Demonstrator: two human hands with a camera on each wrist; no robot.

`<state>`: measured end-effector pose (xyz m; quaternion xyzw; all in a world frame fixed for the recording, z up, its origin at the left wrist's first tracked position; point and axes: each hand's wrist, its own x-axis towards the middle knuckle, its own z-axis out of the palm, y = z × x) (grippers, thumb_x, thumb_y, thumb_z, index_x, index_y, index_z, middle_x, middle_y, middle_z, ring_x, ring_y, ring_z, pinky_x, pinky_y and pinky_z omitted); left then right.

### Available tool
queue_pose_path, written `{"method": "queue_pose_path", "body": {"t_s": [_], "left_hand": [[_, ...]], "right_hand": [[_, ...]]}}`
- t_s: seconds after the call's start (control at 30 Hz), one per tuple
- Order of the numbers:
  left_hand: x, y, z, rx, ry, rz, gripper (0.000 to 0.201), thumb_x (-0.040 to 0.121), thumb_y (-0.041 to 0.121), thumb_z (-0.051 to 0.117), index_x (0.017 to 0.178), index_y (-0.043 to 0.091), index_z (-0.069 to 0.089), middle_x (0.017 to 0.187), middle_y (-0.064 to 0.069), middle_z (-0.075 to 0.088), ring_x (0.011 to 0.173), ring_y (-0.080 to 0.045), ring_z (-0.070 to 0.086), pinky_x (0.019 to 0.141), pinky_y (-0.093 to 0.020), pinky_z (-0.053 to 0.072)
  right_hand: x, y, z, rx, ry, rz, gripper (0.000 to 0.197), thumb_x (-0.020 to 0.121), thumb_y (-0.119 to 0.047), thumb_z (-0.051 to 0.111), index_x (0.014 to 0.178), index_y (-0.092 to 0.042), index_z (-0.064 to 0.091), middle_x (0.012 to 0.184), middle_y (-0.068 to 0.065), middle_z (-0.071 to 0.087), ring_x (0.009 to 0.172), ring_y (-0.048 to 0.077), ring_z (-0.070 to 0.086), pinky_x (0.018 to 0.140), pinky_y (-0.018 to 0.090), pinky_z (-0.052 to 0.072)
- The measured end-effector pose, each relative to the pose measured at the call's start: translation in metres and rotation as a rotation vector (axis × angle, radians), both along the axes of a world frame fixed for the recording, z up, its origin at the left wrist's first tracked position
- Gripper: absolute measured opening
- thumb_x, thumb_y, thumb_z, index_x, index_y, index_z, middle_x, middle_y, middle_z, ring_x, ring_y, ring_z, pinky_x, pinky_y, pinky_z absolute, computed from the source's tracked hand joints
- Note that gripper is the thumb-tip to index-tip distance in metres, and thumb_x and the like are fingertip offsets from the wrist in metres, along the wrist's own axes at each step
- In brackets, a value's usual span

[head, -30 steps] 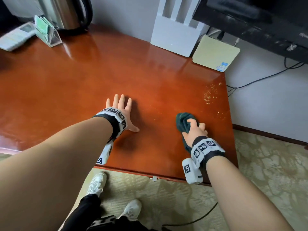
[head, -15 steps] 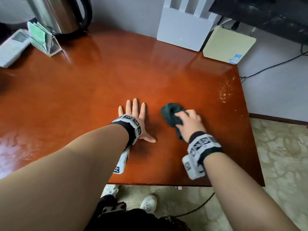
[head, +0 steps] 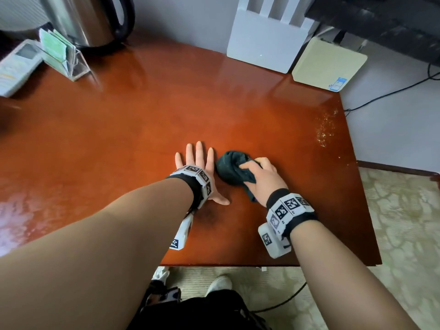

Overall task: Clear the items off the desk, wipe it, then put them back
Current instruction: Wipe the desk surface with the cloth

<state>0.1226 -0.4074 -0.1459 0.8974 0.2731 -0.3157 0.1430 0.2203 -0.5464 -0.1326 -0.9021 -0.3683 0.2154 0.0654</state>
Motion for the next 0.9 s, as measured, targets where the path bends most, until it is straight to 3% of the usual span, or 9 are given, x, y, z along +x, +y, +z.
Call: {"method": "queue_pose_path", "body": {"t_s": [0.1, 0.33, 0.43, 0.57, 0.67, 0.73, 0.9], "left_hand": [[-0.001, -0.001, 0.0, 0.012, 0.005, 0.007, 0.143, 0.053, 0.081, 0.063, 0.145, 0.019, -0.027, 0.151, -0.012, -0.034, 0.14, -0.036, -0.028, 0.111, -0.058, -0.011], [-0.002, -0.008, 0.011, 0.054, 0.043, 0.059, 0.137, 0.058, 0.079, 0.062, 0.145, 0.022, -0.027, 0.152, -0.008, -0.033, 0.142, -0.03, -0.026, 0.115, -0.053, -0.009], [0.007, -0.021, 0.018, 0.053, 0.032, 0.19, 0.128, 0.064, 0.078, 0.059, 0.149, 0.023, -0.02, 0.154, -0.007, -0.028, 0.142, -0.028, -0.025, 0.117, -0.05, -0.008], [0.043, -0.061, 0.022, 0.03, -0.028, 0.293, 0.119, 0.069, 0.076, 0.057, 0.15, 0.024, -0.014, 0.156, -0.007, -0.022, 0.143, -0.027, -0.024, 0.118, -0.048, -0.007], [0.07, -0.095, 0.017, 0.014, -0.043, 0.297, 0.118, 0.07, 0.073, 0.059, 0.15, 0.025, -0.013, 0.156, -0.006, -0.023, 0.143, -0.026, -0.024, 0.117, -0.046, -0.008], [0.079, -0.11, 0.014, 0.006, -0.036, 0.316, 0.117, 0.07, 0.073, 0.058, 0.15, 0.025, -0.012, 0.156, -0.007, -0.023, 0.143, -0.026, -0.024, 0.117, -0.046, -0.008], [0.102, -0.131, 0.015, 0.039, -0.025, 0.262, 0.114, 0.072, 0.072, 0.057, 0.15, 0.026, -0.012, 0.156, -0.006, -0.024, 0.142, -0.026, -0.027, 0.117, -0.046, -0.011]], "right_hand": [[0.028, -0.025, 0.001, -0.009, -0.013, -0.106, 0.032, 0.091, -0.018, 0.053, 0.122, -0.025, 0.052, 0.132, 0.003, 0.038, 0.12, 0.026, 0.041, 0.099, 0.035, 0.04], [0.113, -0.122, 0.015, -0.175, -0.055, -0.446, 0.032, 0.092, -0.018, 0.052, 0.124, -0.017, 0.047, 0.132, 0.015, 0.037, 0.105, 0.04, 0.053, 0.093, 0.042, 0.046], [0.133, -0.128, 0.025, -0.149, -0.002, -0.38, 0.034, 0.092, -0.017, 0.052, 0.126, -0.015, 0.046, 0.133, 0.015, 0.034, 0.104, 0.038, 0.054, 0.095, 0.043, 0.045], [0.124, -0.095, 0.025, 0.038, -0.002, -0.009, 0.035, 0.091, -0.016, 0.051, 0.126, -0.022, 0.047, 0.137, 0.006, 0.033, 0.119, 0.031, 0.043, 0.1, 0.037, 0.041], [0.12, -0.085, 0.013, -0.005, 0.019, 0.212, 0.035, 0.091, -0.012, 0.046, 0.123, -0.027, 0.047, 0.134, 0.002, 0.035, 0.12, 0.027, 0.037, 0.095, 0.038, 0.042], [0.137, -0.1, 0.006, -0.013, -0.004, 0.187, 0.035, 0.091, -0.009, 0.045, 0.121, -0.026, 0.048, 0.132, 0.003, 0.037, 0.119, 0.028, 0.038, 0.092, 0.038, 0.042], [0.217, -0.169, 0.002, 0.014, -0.069, -0.156, 0.033, 0.09, -0.009, 0.047, 0.119, -0.023, 0.049, 0.13, 0.009, 0.037, 0.114, 0.034, 0.043, 0.088, 0.038, 0.044]]}}
